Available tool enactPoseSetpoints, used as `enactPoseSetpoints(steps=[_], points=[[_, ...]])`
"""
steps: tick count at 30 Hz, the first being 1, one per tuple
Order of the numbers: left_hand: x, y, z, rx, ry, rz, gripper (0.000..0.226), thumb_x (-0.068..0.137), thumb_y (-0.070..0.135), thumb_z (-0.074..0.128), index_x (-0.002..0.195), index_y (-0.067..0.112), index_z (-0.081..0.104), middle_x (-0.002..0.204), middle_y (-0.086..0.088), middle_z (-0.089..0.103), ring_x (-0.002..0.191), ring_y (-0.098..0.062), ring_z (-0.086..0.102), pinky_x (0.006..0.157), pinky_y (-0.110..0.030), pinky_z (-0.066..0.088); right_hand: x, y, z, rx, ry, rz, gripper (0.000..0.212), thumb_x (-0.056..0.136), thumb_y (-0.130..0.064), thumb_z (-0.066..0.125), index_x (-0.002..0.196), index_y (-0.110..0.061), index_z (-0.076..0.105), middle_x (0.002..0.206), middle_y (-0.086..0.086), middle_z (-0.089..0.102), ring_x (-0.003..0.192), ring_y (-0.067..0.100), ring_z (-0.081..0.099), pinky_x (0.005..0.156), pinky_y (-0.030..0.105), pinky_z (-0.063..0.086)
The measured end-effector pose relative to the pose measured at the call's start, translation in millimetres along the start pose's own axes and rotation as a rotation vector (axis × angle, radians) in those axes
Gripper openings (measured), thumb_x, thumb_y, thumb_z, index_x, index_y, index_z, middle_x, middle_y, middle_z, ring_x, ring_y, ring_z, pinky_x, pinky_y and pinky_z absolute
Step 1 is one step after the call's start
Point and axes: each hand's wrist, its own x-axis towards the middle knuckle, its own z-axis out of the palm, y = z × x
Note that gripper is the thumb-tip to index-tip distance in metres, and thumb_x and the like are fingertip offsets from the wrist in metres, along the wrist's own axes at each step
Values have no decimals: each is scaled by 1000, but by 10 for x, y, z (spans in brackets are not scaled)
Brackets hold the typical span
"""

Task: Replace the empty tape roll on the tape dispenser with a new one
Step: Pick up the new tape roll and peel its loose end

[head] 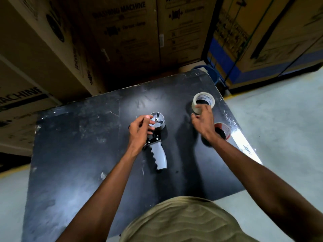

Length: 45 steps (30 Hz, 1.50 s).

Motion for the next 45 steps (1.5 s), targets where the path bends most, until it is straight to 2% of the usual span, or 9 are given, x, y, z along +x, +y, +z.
enactPoseSetpoints(steps=[3,8,13,18,21,25,29,35,45], points=[[43,57,141,-3,-53,-22,31,105,27,45,104,7,69,86,-8,68,72,-22,62,58,-27,48,177,31,-29,-90,-41,25,43,87,-4,64,130,-1,59,133,18,54,118,30,57,101,22,37],[37,101,311,-17,-124,-37,33,105,33,43,99,15,69,86,-10,68,72,-23,61,58,-30,47,295,39,-12,-119,-23,120,34,89,1,52,118,-3,69,116,22,70,109,34,66,84,24,46],[-34,134,413,-12,-166,-74,34,105,33,42,100,13,69,85,-10,67,70,-22,61,57,-26,47,245,40,-25,-72,26,93,32,93,-1,53,120,0,69,113,22,72,106,33,68,92,32,50],[-94,239,488,-24,-214,-138,41,105,37,39,111,6,66,91,-11,67,67,-19,63,53,-27,50,162,0,32,209,-15,143,31,98,-8,60,128,0,63,97,19,74,66,14,72,66,17,59],[-127,296,530,26,-213,-159,36,104,41,40,115,16,63,102,-10,68,67,-20,66,46,-25,48,83,-119,40,377,-60,177,31,98,-10,62,128,0,62,77,8,73,57,12,71,70,34,62],[-179,404,601,-23,-195,-253,25,102,38,48,114,19,59,113,-6,65,71,-24,69,41,-21,45,-168,-395,-36,599,-137,169,29,99,-7,62,124,7,61,95,21,70,54,11,71,54,23,58],[-252,542,657,-81,-221,-284,20,100,32,52,99,19,66,97,-3,67,77,-24,66,43,-19,41,-444,-648,-153,705,-225,154,25,100,-10,60,118,5,67,91,20,72,54,9,68,53,21,55],[-338,666,666,-85,-106,-144,22,93,11,62,113,9,70,76,4,65,53,5,53,48,-16,40,-632,-869,-342,803,-210,199,27,98,-21,64,118,-5,73,78,8,68,46,4,51,44,15,39],[-401,796,457,-222,-177,-170,19,93,12,65,102,-3,70,77,-7,71,61,-7,67,60,-20,54,-619,-1021,-687,471,-430,35,20,89,-14,75,109,-14,75,80,-3,77,61,3,61,53,15,40]])
